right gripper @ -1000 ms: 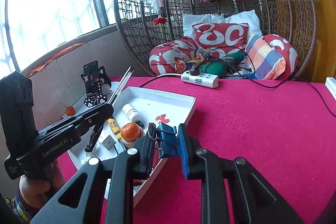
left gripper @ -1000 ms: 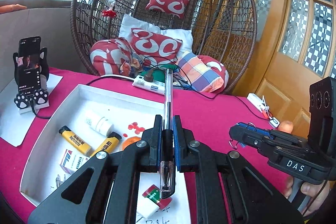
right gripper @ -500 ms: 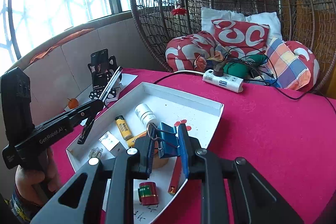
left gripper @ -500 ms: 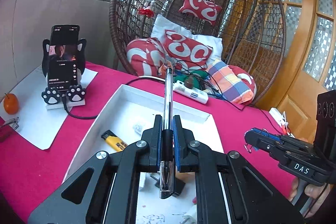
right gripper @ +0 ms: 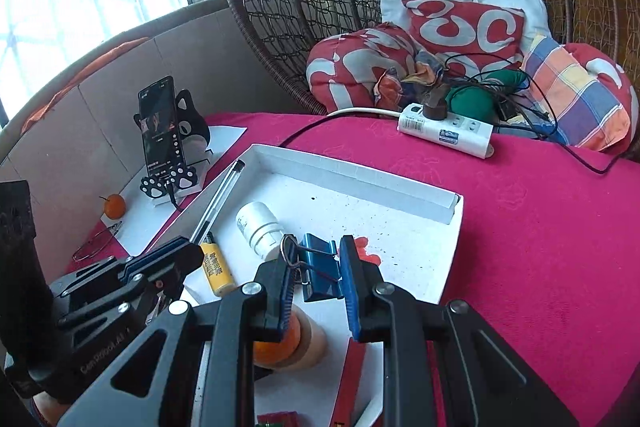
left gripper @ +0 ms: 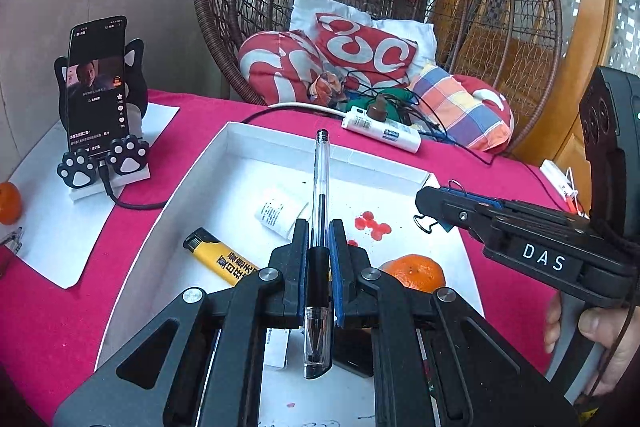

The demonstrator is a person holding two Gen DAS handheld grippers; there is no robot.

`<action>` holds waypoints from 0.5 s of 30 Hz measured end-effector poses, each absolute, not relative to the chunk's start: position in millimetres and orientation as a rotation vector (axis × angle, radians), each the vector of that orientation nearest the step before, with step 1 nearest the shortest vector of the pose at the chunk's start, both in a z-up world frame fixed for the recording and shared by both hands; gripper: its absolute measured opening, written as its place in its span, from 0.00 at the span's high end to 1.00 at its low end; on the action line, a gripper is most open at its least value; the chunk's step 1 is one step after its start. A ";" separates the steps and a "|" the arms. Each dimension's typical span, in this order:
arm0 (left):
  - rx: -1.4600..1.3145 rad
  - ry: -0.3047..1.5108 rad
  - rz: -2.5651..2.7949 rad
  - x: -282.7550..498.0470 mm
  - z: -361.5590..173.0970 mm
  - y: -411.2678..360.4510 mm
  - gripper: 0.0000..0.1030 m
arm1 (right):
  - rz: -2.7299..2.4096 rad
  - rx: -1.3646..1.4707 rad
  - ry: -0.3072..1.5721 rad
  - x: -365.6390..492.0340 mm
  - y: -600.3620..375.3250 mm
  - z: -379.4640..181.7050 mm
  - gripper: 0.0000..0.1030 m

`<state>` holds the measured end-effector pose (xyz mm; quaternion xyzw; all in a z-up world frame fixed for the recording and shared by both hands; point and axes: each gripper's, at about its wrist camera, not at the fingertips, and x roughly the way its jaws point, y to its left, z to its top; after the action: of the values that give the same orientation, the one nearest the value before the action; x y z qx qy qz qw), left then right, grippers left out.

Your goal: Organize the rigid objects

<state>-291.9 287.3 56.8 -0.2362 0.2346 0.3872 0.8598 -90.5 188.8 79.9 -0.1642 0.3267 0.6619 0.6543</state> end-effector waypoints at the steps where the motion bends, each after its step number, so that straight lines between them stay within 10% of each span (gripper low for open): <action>1: -0.492 0.497 0.819 -291.4 55.7 287.8 0.91 | 1.501 -0.373 0.745 -91.2 190.6 78.0 0.80; 9: -0.498 0.498 0.875 -294.6 56.1 293.0 0.83 | 1.495 -0.369 0.757 -93.7 191.6 74.9 0.79; 11: -0.498 0.496 0.885 -296.0 57.7 292.4 0.45 | 1.484 -0.371 0.754 -95.0 189.6 75.3 0.66; 15: -0.488 0.483 0.942 -305.0 61.7 289.6 0.18 | 1.451 -0.355 0.721 -95.7 178.8 80.6 0.41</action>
<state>-305.0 289.6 61.7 -0.2303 0.2283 0.4448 0.8349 -95.7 178.8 80.6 -0.1577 0.3207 0.6453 0.6752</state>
